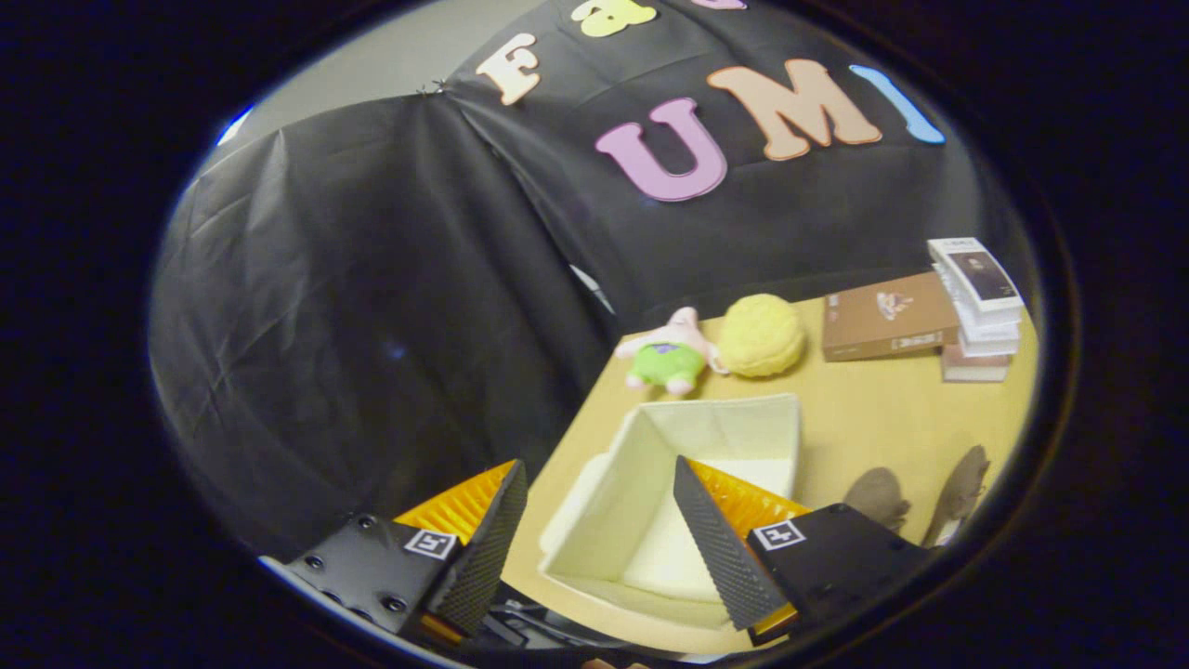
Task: Open the storage box then place both shoes into the box .Put the left shoe in first, then the right shoe, with the right side of both shoes facing outward in a uniform manner.
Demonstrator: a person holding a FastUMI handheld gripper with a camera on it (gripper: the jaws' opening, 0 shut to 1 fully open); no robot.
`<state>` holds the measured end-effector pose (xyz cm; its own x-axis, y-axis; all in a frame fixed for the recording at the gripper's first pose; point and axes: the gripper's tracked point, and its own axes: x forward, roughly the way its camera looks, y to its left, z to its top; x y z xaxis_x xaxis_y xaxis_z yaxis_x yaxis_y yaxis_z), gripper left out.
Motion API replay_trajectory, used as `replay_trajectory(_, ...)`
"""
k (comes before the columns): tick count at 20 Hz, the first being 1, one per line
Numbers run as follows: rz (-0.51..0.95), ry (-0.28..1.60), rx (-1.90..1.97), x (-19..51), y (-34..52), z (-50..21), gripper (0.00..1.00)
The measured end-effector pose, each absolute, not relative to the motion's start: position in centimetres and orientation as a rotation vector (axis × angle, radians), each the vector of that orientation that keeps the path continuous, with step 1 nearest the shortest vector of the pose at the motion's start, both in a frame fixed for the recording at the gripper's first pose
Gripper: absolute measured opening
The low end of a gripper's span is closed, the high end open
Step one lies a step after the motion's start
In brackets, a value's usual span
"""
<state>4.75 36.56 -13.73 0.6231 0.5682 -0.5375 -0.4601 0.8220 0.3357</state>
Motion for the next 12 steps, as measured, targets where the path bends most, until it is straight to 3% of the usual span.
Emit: replay_trajectory(12, 0.279, 0.964, 0.028, 6.2, 17.1, -23.9, 0.98)
